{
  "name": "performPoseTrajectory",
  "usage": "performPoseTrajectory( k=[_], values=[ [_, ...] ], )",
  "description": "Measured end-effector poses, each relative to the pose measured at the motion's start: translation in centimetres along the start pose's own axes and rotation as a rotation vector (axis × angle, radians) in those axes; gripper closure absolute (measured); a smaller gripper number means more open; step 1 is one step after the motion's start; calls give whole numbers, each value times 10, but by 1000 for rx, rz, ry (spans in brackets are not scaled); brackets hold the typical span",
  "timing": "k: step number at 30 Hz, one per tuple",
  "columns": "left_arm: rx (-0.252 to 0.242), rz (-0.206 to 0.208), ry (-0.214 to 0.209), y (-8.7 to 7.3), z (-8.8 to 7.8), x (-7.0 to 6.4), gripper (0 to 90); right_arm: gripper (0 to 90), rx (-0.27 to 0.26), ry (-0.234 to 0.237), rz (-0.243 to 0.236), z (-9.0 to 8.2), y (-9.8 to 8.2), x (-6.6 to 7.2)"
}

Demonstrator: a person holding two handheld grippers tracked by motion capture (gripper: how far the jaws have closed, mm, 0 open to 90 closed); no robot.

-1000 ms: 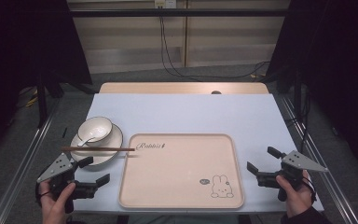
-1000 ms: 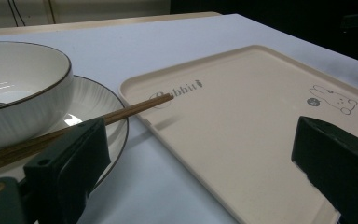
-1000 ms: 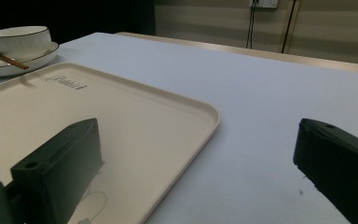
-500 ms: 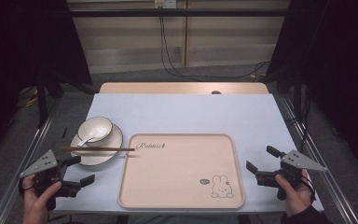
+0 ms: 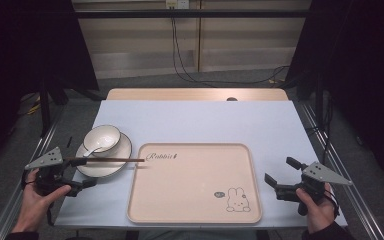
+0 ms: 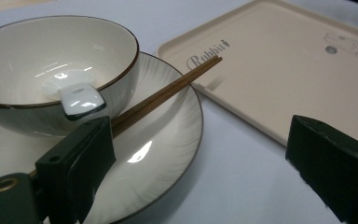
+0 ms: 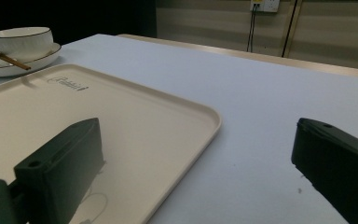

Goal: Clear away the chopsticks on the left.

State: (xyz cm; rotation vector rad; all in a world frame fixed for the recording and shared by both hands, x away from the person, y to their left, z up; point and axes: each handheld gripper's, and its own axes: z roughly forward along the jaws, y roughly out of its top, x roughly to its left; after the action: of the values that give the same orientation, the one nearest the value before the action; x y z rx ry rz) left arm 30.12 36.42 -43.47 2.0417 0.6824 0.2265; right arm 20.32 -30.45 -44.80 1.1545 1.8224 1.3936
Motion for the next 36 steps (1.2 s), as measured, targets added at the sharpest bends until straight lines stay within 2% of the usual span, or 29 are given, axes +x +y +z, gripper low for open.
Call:
performPoseTrajectory(
  k=[1,3,4,6,8,9,10,11,12,16,17,18,20,22,23,31,36],
  values=[
    [36,13,5,-2,1,3,85,16,-2,-2,0,0,0,0],
    [44,27,0,-4,1,6,121,17,5,1,-2,0,0,0],
    [50,31,18,-6,2,9,126,16,3,0,-4,0,0,0],
    [42,35,14,-8,2,12,158,17,-2,-5,1,0,0,0],
    [51,57,46,-8,3,17,174,18,2,-5,-4,0,0,0],
    [44,63,40,-8,4,20,195,18,3,-1,2,1,0,0],
    [49,62,42,-8,4,21,223,18,2,-1,0,1,0,0],
    [58,65,63,-7,4,22,239,17,-2,-2,-5,1,0,0],
    [55,90,65,-7,4,25,264,18,-2,-6,1,1,0,0],
    [63,110,85,-5,5,29,370,18,2,-5,-6,0,0,0],
    [67,120,90,-5,6,30,370,18,0,-2,-2,1,0,0],
    [74,123,91,-5,7,31,421,18,2,-1,-1,1,0,0],
    [93,148,111,-4,6,36,450,18,4,-2,2,1,0,0],
    [80,147,104,-5,6,38,499,19,6,-1,7,1,0,1],
    [80,164,115,-6,5,40,534,19,6,0,6,1,0,1],
    [120,170,138,-5,10,44,602,21,7,-7,0,1,0,0],
    [132,191,124,-3,14,42,635,21,7,-6,0,1,0,0]
  ],
)
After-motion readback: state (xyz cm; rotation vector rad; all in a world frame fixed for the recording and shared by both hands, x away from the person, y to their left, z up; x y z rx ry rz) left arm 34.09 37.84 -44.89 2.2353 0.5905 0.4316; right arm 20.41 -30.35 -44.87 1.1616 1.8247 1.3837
